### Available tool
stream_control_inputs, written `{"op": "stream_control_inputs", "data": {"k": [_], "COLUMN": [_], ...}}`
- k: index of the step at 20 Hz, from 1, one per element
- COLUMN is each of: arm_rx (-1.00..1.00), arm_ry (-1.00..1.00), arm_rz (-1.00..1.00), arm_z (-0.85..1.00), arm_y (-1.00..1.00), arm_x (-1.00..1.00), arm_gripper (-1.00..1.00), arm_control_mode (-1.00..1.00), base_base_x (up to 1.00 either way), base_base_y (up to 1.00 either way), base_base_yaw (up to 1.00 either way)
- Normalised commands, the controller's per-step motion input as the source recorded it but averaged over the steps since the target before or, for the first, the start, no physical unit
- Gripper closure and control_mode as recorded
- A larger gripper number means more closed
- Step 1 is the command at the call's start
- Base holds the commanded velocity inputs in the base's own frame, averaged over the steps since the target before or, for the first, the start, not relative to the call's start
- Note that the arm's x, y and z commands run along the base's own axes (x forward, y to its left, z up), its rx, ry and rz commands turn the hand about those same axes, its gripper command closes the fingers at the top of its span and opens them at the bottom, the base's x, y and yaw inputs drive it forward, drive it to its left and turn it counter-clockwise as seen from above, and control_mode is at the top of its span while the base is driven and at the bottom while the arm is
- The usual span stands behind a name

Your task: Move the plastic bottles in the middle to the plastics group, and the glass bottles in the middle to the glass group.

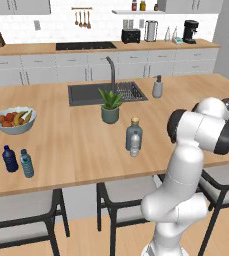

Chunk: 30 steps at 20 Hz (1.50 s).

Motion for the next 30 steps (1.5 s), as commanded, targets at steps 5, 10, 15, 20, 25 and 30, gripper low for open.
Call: {"op": "stream_control_inputs", "data": {"k": [5, 10, 15, 20, 25, 30], "arm_rx": [0.00, 0.00, 0.00, 0.00, 0.00, 0.00], "arm_ry": [-0.03, -0.01, 0.12, 0.09, 0.16, 0.07], "arm_rz": [0.00, 0.04, 0.17, 0.25, 0.24, 0.16], "arm_z": [0.44, 0.47, 0.38, 0.45, 0.23, 0.00], "arm_y": [0.06, 0.31, 0.51, 0.65, 0.81, 0.99], "arm_x": [-0.12, -0.38, -0.41, -0.31, -0.30, -0.23], "arm_gripper": [-1.00, -1.00, -1.00, -1.00, -1.00, -1.00], "arm_control_mode": [-1.00, -1.00, -1.00, -1.00, -1.00, -1.00], "base_base_x": [0.00, 0.00, 0.00, 0.00, 0.00, 0.00], "base_base_y": [0.00, 0.00, 0.00, 0.00, 0.00, 0.00], "base_base_yaw": [0.00, 0.00, 0.00, 0.00, 0.00, 0.00]}}
